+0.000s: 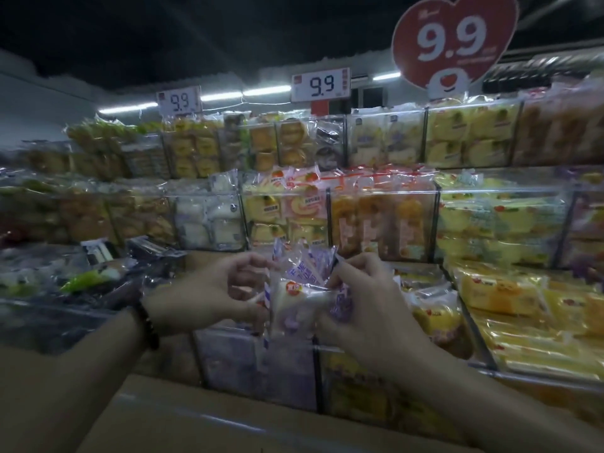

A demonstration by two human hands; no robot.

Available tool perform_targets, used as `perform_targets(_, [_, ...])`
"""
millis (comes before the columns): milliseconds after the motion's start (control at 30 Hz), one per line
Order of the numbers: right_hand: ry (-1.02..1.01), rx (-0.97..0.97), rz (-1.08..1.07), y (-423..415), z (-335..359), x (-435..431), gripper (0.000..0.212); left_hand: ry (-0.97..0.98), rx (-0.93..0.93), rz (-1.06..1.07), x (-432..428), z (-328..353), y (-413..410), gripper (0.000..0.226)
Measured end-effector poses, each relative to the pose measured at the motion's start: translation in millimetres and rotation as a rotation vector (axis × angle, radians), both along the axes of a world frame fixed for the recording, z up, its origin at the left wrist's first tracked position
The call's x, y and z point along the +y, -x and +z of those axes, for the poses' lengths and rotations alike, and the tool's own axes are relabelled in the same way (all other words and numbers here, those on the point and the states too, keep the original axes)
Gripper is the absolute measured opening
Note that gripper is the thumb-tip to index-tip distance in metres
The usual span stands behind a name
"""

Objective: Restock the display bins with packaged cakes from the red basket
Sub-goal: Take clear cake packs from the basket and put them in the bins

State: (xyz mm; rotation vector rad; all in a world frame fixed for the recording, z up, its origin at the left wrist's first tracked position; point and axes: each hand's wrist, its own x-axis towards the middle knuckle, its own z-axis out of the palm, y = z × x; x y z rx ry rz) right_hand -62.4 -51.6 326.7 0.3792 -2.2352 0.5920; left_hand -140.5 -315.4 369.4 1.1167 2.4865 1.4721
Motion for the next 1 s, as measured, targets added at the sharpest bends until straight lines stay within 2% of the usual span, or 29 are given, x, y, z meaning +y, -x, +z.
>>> perform_targets(67, [0.018, 0.017, 0.002, 15.0, 16.2, -4.8, 0.032, 0.035, 0.066, 0.068, -16.6, 13.2, 25.5, 0.054])
perform_targets(167, [0.031, -0.014, -0.038, 43.0, 38.4, -11.1, 0.044, 0.120, 0.238, 0.279, -28.8, 28.7, 70.8, 0.043])
perform_targets(333, [0.012, -0.095, -0.090, 94.9, 62.2, -17.9, 0.038, 0.143, 0.462, 0.450, -12.1, 37.2, 151.6, 0.048])
perform_targets(400, [-0.062, -0.103, -0.096, 114.9, 67.3, -19.8, 0.036, 0.126, 0.527, 0.487, 0.4, 32.4, 179.5, 0.053])
perform_targets(500, [-0.203, -0.023, -0.131, 144.7, 67.8, -20.3, 0.055, 0.131, 0.600, 0.595, 16.9, 6.4, 215.3, 0.057])
perform_targets(567, [-0.294, -0.003, -0.143, 161.5, 65.7, -21.1, 0.054, 0.099, 0.681, 0.699, 24.6, -20.5, 227.1, 0.060])
perform_targets(667, [-0.499, -0.081, -0.220, 179.3, 62.2, -25.4, 0.050, 0.109, 0.866, 0.836, 35.4, -42.2, 225.9, 0.064])
perform_targets(733, [-0.602, -0.143, -0.273, 188.0, 57.2, -28.5, 0.049, 0.006, 0.934, 0.810, 37.5, -41.5, 224.3, 0.056])
perform_targets(800, [-0.577, -0.201, -0.308, 192.0, 52.9, -29.3, 0.049, 0.043, 0.909, 0.721, 37.9, -43.3, 229.2, 0.042])
perform_targets(867, [-0.548, -0.216, -0.324, 193.1, 49.5, -30.5, 0.049, 0.162, 0.785, 0.624, 38.6, -49.6, 234.7, 0.033])
perform_targets(933, [-0.575, -0.223, -0.333, 192.1, 49.1, -32.1, 0.050, 0.179, 0.695, 0.574, 38.8, -54.0, 237.0, 0.035])
perform_targets(1000, [-0.567, -0.250, -0.332, 191.9, 51.3, -31.6, 0.050, 0.162, 0.734, 0.592, 38.0, -52.0, 233.9, 0.039])
